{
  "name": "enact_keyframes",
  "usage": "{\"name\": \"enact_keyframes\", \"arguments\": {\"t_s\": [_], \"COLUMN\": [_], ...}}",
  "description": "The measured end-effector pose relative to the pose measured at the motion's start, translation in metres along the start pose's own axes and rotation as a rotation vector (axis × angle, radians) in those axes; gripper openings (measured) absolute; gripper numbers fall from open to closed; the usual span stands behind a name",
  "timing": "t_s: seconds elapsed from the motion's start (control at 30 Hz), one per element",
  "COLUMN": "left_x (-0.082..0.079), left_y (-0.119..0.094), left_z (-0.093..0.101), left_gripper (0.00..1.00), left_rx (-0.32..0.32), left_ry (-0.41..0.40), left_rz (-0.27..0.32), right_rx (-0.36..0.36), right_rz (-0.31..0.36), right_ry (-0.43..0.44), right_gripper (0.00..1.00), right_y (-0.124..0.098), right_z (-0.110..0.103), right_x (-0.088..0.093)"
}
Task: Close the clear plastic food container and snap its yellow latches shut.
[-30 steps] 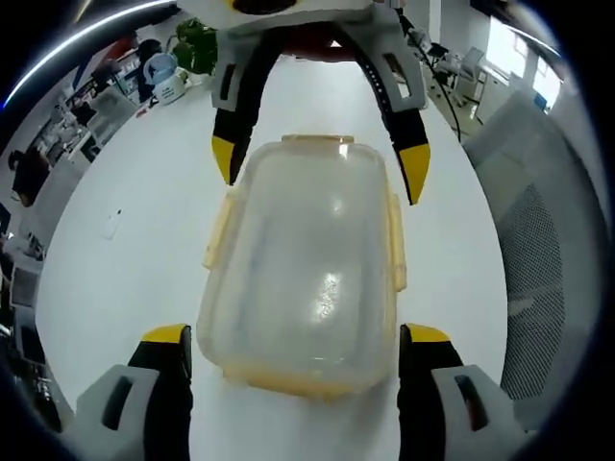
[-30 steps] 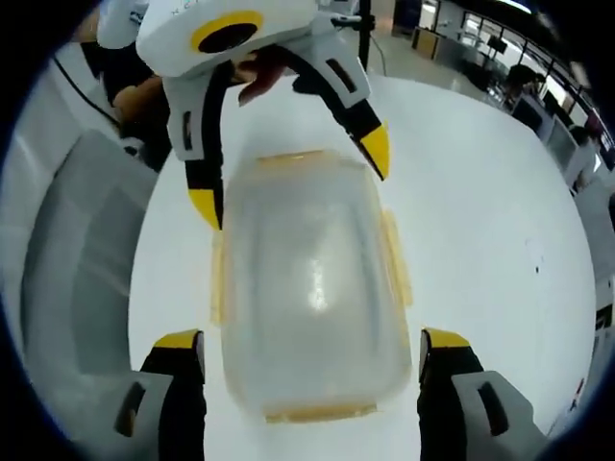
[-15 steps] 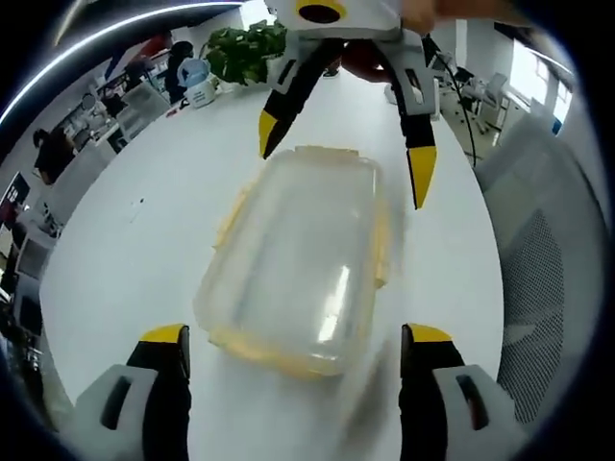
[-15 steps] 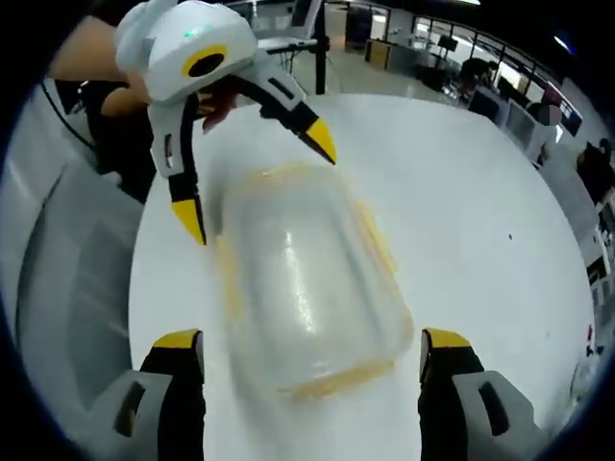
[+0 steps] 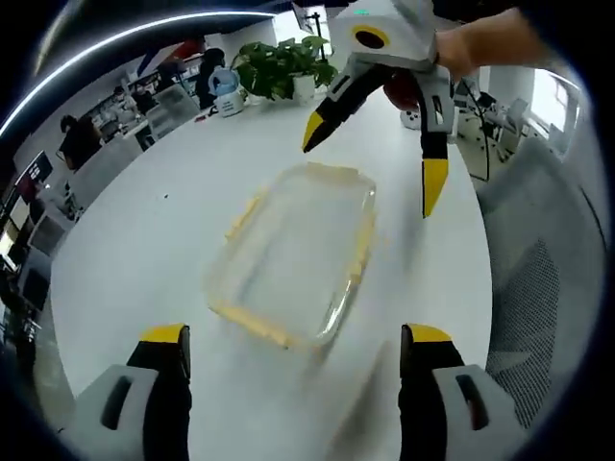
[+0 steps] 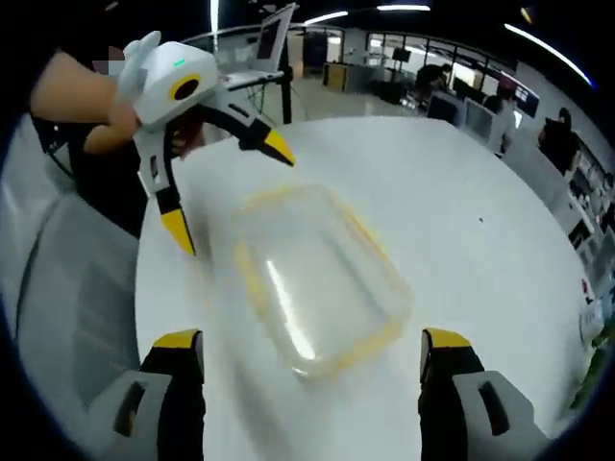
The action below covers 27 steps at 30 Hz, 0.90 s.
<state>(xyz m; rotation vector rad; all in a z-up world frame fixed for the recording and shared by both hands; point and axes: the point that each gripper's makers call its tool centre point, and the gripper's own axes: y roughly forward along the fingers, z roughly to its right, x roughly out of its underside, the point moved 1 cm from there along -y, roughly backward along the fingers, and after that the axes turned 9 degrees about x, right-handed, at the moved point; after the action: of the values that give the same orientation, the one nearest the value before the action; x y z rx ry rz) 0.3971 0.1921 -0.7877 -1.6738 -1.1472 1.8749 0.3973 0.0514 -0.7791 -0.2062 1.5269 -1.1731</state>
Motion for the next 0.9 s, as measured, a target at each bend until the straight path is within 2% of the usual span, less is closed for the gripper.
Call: {"name": "enact_keyframes", "arguments": {"t_s": [0.2,0.33,0.43,0.73,0.9], "left_x": [0.0,0.008,0.008,0.003,0.011], "left_y": [-0.009,-0.012,-0.015,-0.021,-0.021], "left_z": [0.01,0.016,0.024,0.043,0.051], "left_gripper": [0.92,0.92,0.93,0.93,0.92], "left_rx": [-0.029,-0.061,-0.066,-0.077,-0.076], "left_ry": [-0.032,-0.046,-0.065,-0.088,-0.094], "left_rz": [0.057,0.063,0.09,0.162,0.163], "right_rx": [0.035,0.074,0.081,0.129,0.148], "right_rz": [0.05,0.082,0.107,0.156,0.172], "right_ry": [0.062,0.065,0.104,0.133,0.151], "right_gripper": [0.94,0.92,0.92,0.9,0.9], "right_y": [-0.014,-0.023,-0.03,-0.054,-0.064], "right_z": [-0.009,-0.012,-0.016,-0.021,-0.022], "right_x": [0.005,0.009,0.012,0.025,0.035]}}
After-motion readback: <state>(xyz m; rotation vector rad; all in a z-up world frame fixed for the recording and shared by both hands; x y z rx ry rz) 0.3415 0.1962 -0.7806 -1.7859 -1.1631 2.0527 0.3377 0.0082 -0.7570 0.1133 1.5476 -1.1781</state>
